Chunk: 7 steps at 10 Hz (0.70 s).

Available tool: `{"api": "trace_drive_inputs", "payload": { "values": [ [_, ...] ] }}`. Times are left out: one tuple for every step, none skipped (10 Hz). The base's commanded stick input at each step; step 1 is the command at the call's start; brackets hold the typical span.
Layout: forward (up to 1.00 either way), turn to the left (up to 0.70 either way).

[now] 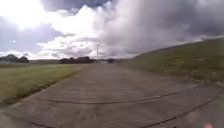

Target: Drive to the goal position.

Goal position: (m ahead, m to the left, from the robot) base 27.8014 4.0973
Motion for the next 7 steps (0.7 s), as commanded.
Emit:
{"api": "trace_drive_inputs", "payload": {
  "values": [
    [0.70,0.00],
    [0.70,0.00],
    [0.70,0.00],
    [0.70,0.00],
    [0.70,0.00],
    [0.70,0.00],
    [0.70,0.00]
  ]
}}
